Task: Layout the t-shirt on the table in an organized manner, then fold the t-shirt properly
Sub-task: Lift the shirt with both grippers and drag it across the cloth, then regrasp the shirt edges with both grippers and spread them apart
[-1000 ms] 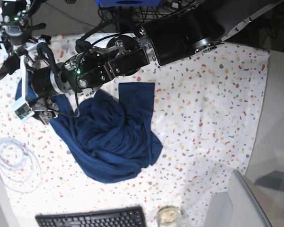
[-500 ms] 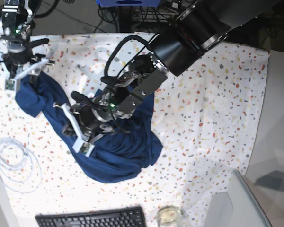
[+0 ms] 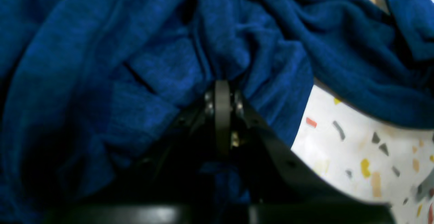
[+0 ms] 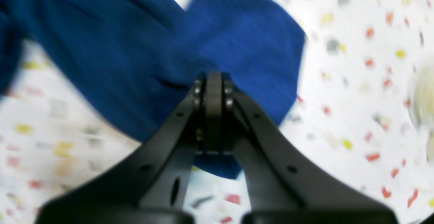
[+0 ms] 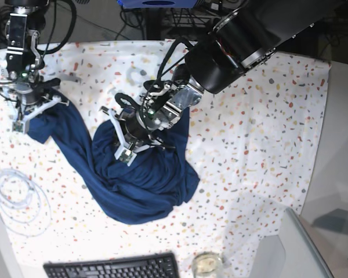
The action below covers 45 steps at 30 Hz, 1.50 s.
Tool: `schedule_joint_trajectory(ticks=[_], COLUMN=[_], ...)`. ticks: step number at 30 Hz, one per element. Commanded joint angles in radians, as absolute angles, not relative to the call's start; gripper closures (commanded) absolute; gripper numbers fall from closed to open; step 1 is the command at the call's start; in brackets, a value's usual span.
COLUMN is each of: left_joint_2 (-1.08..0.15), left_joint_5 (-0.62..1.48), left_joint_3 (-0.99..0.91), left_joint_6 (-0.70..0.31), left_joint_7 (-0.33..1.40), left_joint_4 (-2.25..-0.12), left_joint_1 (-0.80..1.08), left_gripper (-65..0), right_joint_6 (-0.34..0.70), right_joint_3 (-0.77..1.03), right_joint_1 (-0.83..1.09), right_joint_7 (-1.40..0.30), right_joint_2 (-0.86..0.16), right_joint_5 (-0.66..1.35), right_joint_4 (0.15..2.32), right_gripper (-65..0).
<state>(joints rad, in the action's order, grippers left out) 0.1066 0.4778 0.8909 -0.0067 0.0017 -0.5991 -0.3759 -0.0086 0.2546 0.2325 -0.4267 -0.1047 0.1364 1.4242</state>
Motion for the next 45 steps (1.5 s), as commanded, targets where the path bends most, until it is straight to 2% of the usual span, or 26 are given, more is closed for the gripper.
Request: schedule_joint_trajectory(ticks=[1,4,10,15,20,25,29,32,37,45], left_joint_2=[0.064,-0.002,-0.223,-0.349,-0.423,-0.421,-0.418,-0.418,-0.423,-0.418], left_joint_5=[0.475,0.478,0.483,0.473,0.473,0.473,0.473,0.473,0.473,0.473], left_joint_3=[0.888,0.888,0.877,0.677,0.498,0.389,0.321,0.265,0.159,-0.165], left_joint_6=[0.012,0.012,0.016,0.136,0.151,0.151,0.153,0.153,0.153,0.153], left_joint_7=[0.054,0.054,0.07,0.231,0.344,0.438,0.472,0.47,0.473,0.469], left_joint_4=[-0.593,-0.613,-0.796,-1.049,-1.305,-1.483,-1.569,-1.606,-1.636,-1.618], left_joint_1=[-0.364,-0.335,-0.236,-0.127,-0.019,0.062,0.136,0.191,0.292,0.49], left_gripper=[0.0,0.0,0.0,0.0,0.0,0.0,0.0,0.0,0.0,0.0], right_joint_6=[-0.01,-0.01,-0.01,-0.013,-0.013,-0.013,-0.012,-0.012,-0.012,-0.012], right_joint_3=[0.259,0.263,0.266,0.266,0.26,0.237,0.154,0.039,-0.173,-0.42], right_joint_1=[0.213,0.194,0.174,0.174,0.251,0.325,0.312,0.257,0.163,-0.002], right_joint_7=[-0.404,-0.4,-0.398,-0.4,-0.406,-0.437,-0.507,-0.565,-0.662,-0.68], right_joint_2=[-0.128,-0.151,-0.188,-0.22,-0.223,-0.153,-0.127,-0.127,-0.137,-0.14], right_joint_5=[0.139,0.14,0.139,0.139,0.139,0.139,0.143,0.142,0.139,0.139], right_joint_4=[1.42,1.34,1.248,1.257,1.443,1.724,1.81,1.797,1.745,1.535], right_gripper=[-0.9,-0.9,-0.9,-0.8,-0.8,-1.4,-2.0,-8.4,-30.6,-54.2])
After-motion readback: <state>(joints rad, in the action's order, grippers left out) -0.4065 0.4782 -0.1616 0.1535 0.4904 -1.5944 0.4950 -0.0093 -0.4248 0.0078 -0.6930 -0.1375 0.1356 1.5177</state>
